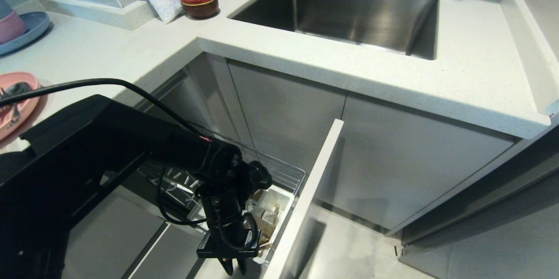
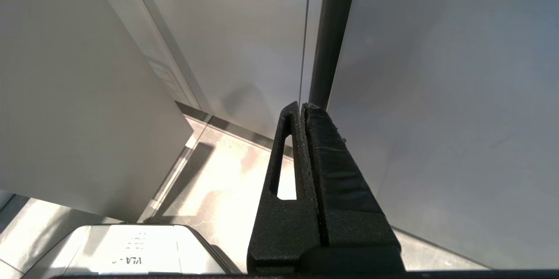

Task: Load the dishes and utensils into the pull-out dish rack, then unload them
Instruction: Take the chopsticks out of the cupboard

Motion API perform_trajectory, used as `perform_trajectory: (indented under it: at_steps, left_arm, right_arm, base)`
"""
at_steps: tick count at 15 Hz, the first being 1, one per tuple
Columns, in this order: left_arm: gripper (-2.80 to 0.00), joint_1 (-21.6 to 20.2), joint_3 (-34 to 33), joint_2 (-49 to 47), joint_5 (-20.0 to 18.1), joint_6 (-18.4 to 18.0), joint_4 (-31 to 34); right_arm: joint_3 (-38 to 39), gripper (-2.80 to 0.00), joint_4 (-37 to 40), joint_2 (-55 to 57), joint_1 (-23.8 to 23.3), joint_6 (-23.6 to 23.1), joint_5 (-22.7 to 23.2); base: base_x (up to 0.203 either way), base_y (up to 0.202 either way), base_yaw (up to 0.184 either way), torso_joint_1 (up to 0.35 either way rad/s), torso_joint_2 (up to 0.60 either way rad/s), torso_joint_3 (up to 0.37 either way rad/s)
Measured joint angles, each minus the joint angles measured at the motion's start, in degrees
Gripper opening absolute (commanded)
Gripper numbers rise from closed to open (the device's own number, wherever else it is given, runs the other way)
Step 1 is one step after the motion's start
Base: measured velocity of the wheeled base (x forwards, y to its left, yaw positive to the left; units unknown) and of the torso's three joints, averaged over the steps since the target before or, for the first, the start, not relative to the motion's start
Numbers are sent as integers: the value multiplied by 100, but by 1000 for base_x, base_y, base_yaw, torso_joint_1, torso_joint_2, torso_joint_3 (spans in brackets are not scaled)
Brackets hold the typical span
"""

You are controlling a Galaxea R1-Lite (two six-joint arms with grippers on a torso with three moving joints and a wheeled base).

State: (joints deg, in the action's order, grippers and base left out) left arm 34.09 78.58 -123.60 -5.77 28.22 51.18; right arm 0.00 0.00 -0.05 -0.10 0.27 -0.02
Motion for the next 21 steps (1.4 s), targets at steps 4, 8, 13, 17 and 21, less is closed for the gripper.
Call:
perform_trajectory:
  at_steps: [4, 8, 13, 17, 21]
  left_arm:
    - [-280, 46, 6, 105, 54, -14, 280]
    - [-280, 99, -5, 546, 153, -50, 605]
    - [-280, 175, -9, 1101, 294, -123, 1012]
    - [-280, 270, -11, 1314, 331, -149, 1206]
    - [-280, 315, -69, 1572, 536, -151, 1248]
  right_arm:
    - [0, -280, 0, 0, 0, -2, 0]
    - [0, -280, 0, 0, 0, 0, 0]
    - [0, -280, 0, 0, 0, 0, -2]
    - [0, -280, 0, 0, 0, 0, 0]
    - [0, -280, 0, 0, 0, 0, 0]
  base:
    - [0, 0, 0, 0, 0, 0]
    - [0, 0, 0, 0, 0, 0]
    - [0, 0, 0, 0, 0, 0]
    - [0, 0, 0, 0, 0, 0]
    - [0, 0, 0, 0, 0, 0]
